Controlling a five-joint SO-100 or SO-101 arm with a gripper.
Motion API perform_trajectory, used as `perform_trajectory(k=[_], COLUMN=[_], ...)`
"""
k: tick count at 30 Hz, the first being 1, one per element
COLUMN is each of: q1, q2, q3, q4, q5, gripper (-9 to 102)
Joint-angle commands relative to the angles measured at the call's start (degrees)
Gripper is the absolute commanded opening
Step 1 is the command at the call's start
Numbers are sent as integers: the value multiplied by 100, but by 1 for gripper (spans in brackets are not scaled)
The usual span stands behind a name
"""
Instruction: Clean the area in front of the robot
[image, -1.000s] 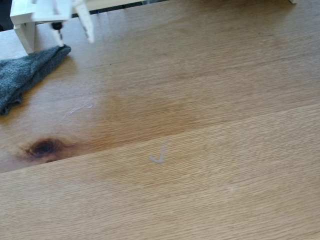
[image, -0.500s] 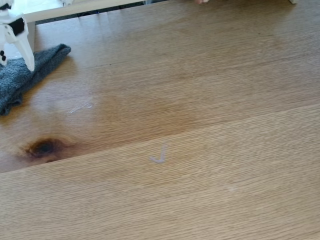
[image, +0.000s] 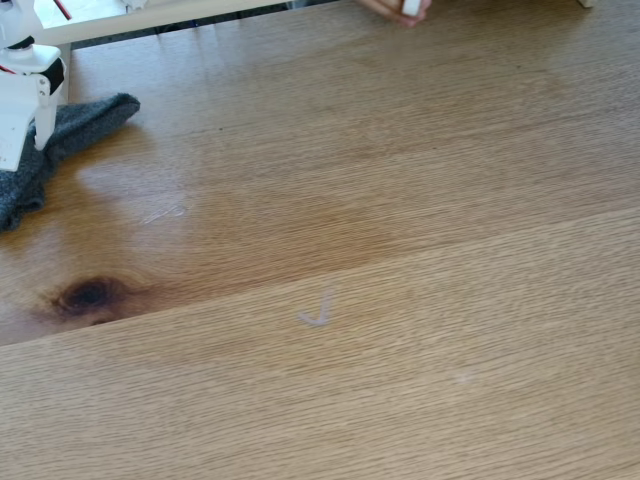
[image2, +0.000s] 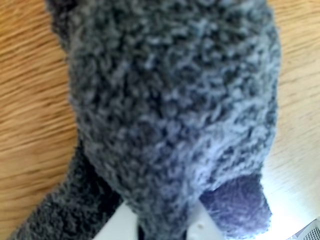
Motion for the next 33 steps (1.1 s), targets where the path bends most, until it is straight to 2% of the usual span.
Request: perform_trajectory(k=[1,5,11,16,20,23,26,29,33], q1=[-387,-1362,-3516,-5309,-6258,-6592,-6530,-6196,-5361], q2=[606,1696,3190,3560,2979,2153,1099,211,-272], q3=[-246,-237,-237,-229,-229,-220,-220,-220,-229], q4=[510,1538,2487,2698,2408,1907,984,185,-202], q5=[255,835,1688,2250,2531,2593,2479,2197,2101], gripper=[0,0,0,0,0,0,0,0,0])
